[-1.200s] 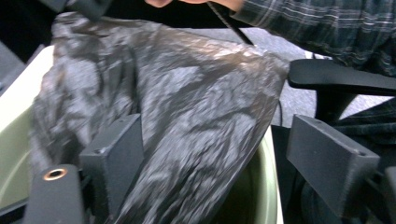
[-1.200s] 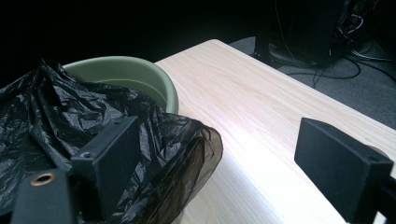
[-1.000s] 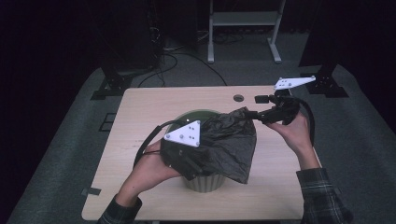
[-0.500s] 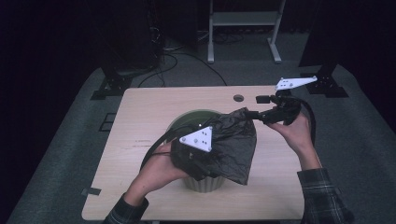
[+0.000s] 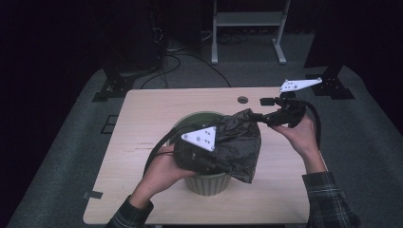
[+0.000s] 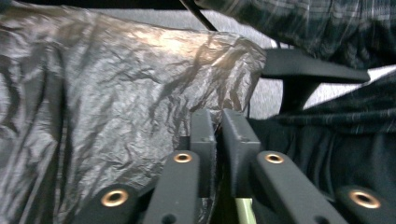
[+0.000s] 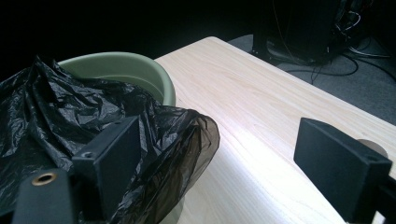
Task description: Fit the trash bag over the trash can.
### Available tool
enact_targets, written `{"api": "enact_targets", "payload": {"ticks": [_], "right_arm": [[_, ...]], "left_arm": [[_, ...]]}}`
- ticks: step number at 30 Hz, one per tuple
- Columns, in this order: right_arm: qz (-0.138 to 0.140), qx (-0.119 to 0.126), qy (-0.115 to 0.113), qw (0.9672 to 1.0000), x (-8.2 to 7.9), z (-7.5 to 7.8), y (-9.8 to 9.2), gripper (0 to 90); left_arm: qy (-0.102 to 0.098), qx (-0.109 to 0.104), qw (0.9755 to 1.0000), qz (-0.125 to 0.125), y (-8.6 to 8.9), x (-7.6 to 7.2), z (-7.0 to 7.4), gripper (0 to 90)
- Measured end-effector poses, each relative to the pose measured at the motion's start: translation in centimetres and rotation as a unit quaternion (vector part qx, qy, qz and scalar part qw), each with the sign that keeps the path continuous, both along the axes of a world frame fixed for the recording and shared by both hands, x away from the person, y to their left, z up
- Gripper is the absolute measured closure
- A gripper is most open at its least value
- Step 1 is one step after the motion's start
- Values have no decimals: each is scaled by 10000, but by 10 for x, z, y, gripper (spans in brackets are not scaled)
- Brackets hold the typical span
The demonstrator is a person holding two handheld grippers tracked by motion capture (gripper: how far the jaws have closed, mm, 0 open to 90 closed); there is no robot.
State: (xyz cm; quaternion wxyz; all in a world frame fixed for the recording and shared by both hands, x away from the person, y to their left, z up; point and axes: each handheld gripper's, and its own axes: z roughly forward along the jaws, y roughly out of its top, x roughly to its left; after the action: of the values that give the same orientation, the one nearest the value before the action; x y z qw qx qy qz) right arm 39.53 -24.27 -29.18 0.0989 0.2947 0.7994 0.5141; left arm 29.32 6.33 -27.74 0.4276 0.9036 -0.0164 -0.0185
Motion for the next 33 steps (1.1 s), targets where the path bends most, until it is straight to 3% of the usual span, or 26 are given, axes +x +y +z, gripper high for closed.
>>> {"api": "enact_targets", "payload": {"ticks": [4, 5, 6, 8, 9, 12, 15, 16, 18, 19, 21, 22, 23, 27, 29, 30, 31, 32, 33], "right_arm": [[-2, 2, -4, 10000, -1, 0, -1, 132], [-2, 2, -4, 10000, -1, 0, -1, 132], [-8, 15, 0, 10000, -1, 1, -2, 132], [-7, 23, -11, 10000, -1, 1, -3, 132], [-12, 46, -18, 10000, -3, 2, -5, 132], [-24, 70, -46, 10000, -5, 4, -8, 132], [-30, 106, -68, 9999, -8, 4, -12, 132], [-30, 106, -68, 9999, -8, 4, -12, 132], [-26, 149, -100, 9998, -12, 4, -16, 132], [-24, 167, -101, 9998, -13, 4, -17, 132], [-25, 166, -89, 9998, -15, 4, -17, 133], [-11, 151, -108, 9998, -17, 3, -19, 132], [-11, 151, -108, 9998, -17, 3, -19, 132], [38, 190, -160, 9997, -26, 4, -22, 132], [69, 211, -201, 9996, -30, 5, -23, 132], [69, 211, -201, 9996, -30, 5, -23, 132], [90, 219, -197, 9995, -31, 6, -23, 132], [126, 231, -216, 9994, -34, 6, -22, 132], [126, 231, -216, 9994, -34, 6, -22, 132]], "left_arm": [[14, -323, 9992, 221, 9, 6, 4, 899], [14, -323, 9992, 221, 9, 6, 4, 899], [-13, -449, 9983, 359, 14, 9, 6, 899], [-39, -502, 9977, 449, 18, 11, 7, 899], [-77, -664, 9956, 652, 26, 16, 10, 899], [-94, -770, 9936, 820, 34, 20, 12, 900], [-135, -940, 9884, 1186, 49, 30, 15, 900], [-135, -940, 9884, 1186, 49, 30, 15, 900], [-151, -1032, 9851, 1366, 57, 36, 16, 900], [-157, -1083, 9823, 1518, 63, 41, 15, 900], [-164, -1099, 9813, 1570, 65, 43, 15, 900], [-271, -1076, 9781, 1760, 69, 47, 14, 900], [-271, -1076, 9781, 1760, 69, 47, 14, 900], [-249, -1204, 9717, 2019, 80, 57, 9, 900], [-301, -1179, 9694, 2130, 81, 59, 7, 900], [-301, -1179, 9694, 2130, 81, 59, 7, 900], [-356, -1138, 9673, 2240, 82, 59, 7, 900], [-433, -1072, 9627, 2447, 85, 61, 5, 900], [-433, -1072, 9627, 2447, 85, 61, 5, 900]]}}
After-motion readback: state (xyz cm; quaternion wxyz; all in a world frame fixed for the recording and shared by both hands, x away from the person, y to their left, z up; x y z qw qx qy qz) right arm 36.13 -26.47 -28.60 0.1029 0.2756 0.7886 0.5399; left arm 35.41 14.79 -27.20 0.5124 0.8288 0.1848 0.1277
